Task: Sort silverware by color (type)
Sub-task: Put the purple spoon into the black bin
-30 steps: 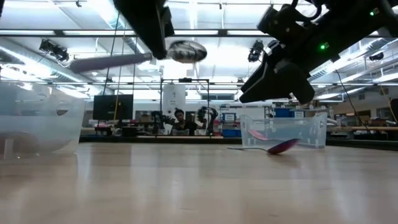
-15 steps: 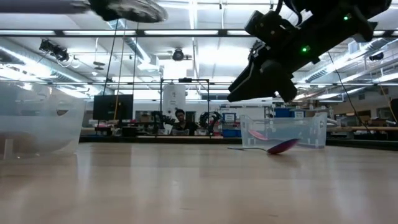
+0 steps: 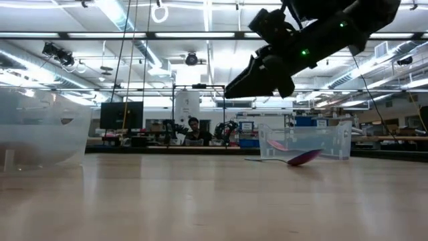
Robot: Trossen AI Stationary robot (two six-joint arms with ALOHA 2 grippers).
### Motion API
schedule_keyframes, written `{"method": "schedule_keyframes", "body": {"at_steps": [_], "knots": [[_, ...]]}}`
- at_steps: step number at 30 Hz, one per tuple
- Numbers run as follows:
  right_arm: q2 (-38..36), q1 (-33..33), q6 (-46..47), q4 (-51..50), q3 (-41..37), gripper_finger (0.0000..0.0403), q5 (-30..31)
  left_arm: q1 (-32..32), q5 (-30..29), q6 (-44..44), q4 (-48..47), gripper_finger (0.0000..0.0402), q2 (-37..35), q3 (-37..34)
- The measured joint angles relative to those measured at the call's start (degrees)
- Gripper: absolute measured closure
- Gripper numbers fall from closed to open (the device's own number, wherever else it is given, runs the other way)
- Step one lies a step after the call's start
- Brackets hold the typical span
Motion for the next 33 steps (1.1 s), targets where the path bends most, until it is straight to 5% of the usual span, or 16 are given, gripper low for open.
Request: {"method": "schedule_keyframes", "body": {"at_steps": [13, 23, 33], "knots": [[0.0, -6.3, -1.5, 8.1, 0.0, 0.0195, -16.0, -11.8, -11.0, -16.2, -8.2, 0.0402, 0.0, 0.0], [0.0, -9.3, -1.5, 12.0, 0.0, 0.0195, -21.3, -20.0, -19.4, -29.6, -12.3, 0.0402, 0.0, 0.0], [0.0, -9.8, -1.7, 12.5, 0.0, 0.0195, -22.5, -24.6, -20.5, -37.8, -11.9, 0.0402, 0.1, -6.2]]}}
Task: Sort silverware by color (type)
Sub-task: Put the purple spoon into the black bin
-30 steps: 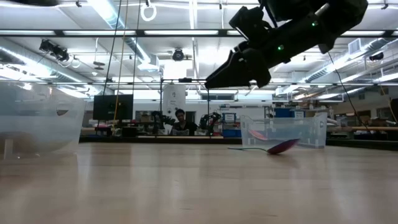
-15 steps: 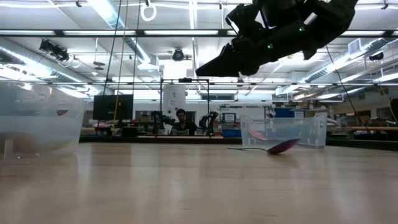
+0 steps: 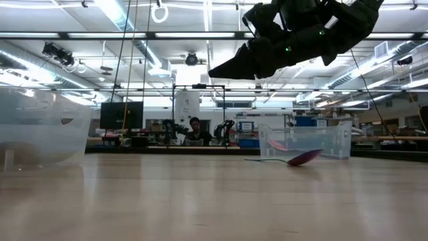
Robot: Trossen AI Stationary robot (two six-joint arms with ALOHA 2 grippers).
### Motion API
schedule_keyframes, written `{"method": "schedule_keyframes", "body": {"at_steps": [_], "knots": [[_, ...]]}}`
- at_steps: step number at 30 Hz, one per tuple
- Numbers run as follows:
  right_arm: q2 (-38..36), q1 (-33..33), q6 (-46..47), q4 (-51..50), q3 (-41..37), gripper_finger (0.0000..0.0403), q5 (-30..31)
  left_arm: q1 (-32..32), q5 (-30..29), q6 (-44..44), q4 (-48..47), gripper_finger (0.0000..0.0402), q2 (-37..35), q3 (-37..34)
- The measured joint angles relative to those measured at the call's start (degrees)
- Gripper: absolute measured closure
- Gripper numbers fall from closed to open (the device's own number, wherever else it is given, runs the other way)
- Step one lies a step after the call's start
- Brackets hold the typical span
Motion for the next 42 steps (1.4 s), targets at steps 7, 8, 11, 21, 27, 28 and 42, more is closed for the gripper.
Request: {"method": "schedule_keyframes", "body": {"at_steps": [7, 8, 11, 21, 27, 28, 42], "knots": [[0.0, 0.0, 0.1, 0.0, 0.0, 0.0195, 0.0, -1.5, 0.0, -2.2, 5.9, 0.0402, 0.0, -4.8], [0.0, 0.0, 0.1, 0.0, 0.0, 0.0195, 0.0, -1.5, 0.0, -2.3, 6.6, 0.0402, 0.0, -5.6], [0.0, 0.0, 0.3, 0.0, 0.0, 0.0195, 0.0, -1.4, 0.0, -2.5, 8.4, 0.0402, 0.0, -7.9], [0.0, 0.0, 0.3, -0.1, 0.0, 0.0195, 0.0, -1.2, -0.1, -3.5, 21.0, 0.0402, 0.0, -17.0], [0.0, 0.0, 0.4, -0.3, 0.0, 0.0195, 0.0, -0.9, -0.2, -3.8, 27.4, 0.0402, -0.2, -21.3], [0.0, 0.0, 0.6, -0.5, 0.0, 0.0195, 0.0, -0.9, -0.2, -3.8, 28.0, 0.0402, -0.3, -21.6], [0.0, 0.0, 1.9, -1.5, 0.0, 0.0195, 0.0, -0.9, 0.0, -4.7, 28.9, 0.0401, 0.0, -22.1]]}}
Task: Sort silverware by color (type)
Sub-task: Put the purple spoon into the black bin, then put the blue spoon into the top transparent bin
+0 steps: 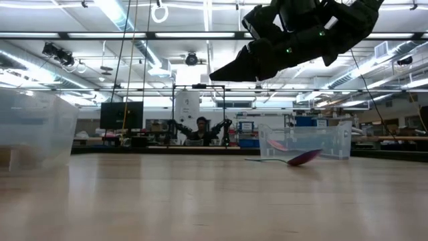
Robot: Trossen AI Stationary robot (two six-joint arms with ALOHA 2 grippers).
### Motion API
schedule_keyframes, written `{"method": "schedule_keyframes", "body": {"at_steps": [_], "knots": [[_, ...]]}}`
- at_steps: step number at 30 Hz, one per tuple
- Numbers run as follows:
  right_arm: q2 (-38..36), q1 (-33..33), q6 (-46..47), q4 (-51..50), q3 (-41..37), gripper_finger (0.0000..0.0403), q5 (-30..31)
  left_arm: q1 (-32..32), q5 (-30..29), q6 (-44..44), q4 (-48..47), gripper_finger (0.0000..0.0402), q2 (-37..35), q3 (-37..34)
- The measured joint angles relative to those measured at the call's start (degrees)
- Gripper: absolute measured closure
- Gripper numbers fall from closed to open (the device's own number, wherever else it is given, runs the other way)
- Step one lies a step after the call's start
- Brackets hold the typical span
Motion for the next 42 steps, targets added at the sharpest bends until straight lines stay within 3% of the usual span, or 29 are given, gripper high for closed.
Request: {"method": "schedule_keyframes", "body": {"at_steps": [7, 13, 27, 36, 42], "knots": [[0.0, 0.0, 0.0, 0.0, 0.0, 0.0195, 0.0, 0.6, 0.5, -0.3, -1.9, 0.0349, 0.0, 0.0], [0.0, 0.0, 0.4, 0.0, 0.0, 0.0195, 0.0, 2.8, 6.0, 0.2, -2.0, 0.0305, -0.6, 0.0], [0.0, 0.0, 0.9, -1.0, 0.0, 0.0195, 0.0, 6.9, 6.6, 1.2, -7.4, 0.0296, -12.0, 0.1], [0.0, 0.0, 3.9, -6.1, 0.0, 0.0195, 1.3, 13.2, -7.2, 5.3, -13.3, 0.0296, -18.4, 0.1], [0.0, 0.0, 12.7, -22.0, 2.3, 0.0195, 8.1, 20.2, -19.0, 12.6, -15.1, 0.0296, -20.4, 0.1]]}}
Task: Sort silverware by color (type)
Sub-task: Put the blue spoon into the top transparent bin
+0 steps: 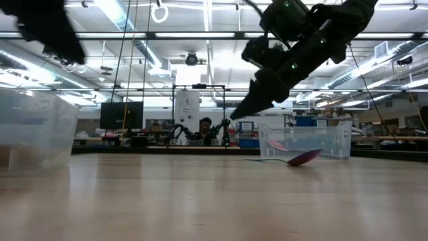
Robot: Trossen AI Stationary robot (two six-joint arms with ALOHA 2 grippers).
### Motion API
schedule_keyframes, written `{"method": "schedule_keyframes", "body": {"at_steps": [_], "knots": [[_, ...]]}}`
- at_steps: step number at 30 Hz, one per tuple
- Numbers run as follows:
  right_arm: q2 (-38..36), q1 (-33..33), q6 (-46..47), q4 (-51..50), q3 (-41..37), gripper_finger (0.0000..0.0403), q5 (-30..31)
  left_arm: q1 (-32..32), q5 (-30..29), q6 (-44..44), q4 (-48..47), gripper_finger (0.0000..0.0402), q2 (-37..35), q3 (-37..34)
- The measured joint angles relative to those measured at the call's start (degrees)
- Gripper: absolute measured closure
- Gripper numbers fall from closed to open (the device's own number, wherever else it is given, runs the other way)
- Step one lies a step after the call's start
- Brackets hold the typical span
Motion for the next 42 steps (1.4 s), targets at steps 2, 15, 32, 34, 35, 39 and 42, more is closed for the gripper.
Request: {"method": "schedule_keyframes", "body": {"at_steps": [2, 15, 32, 34, 35, 39, 42], "knots": [[0.0, 0.0, 3.4, -5.3, 1.0, 0.0195, 1.7, 2.4, -3.8, 4.2, 0.0, 0.0296, -0.1, 0.0], [0.0, 1.0, 23.4, -21.4, 1.4, 0.0195, 4.7, 12.7, -15.8, 42.4, 16.5, 0.0298, -0.3, 0.0], [0.0, 3.5, 35.7, -33.4, 4.3, 0.0217, 5.5, 17.7, -3.9, 72.7, 24.2, 0.0347, -12.7, -0.1], [0.0, 4.2, 36.9, -33.3, 4.3, 0.0218, 6.1, 19.8, 0.6, 75.7, 25.8, 0.0351, -12.7, -0.1], [0.0, 4.6, 37.5, -33.4, 4.3, 0.0218, 6.7, 20.9, 2.8, 77.1, 26.6, 0.0353, -12.6, -0.1], [0.1, 5.9, 39.5, -33.6, 4.3, 0.0218, 10.1, 24.6, 12.4, 82.0, 33.1, 0.0359, -12.7, -1.4], [0.8, 6.1, 39.8, -31.3, 3.5, 0.0218, 10.4, 27.4, 19.0, 85.8, 42.4, 0.0363, -13.0, -7.0]]}}
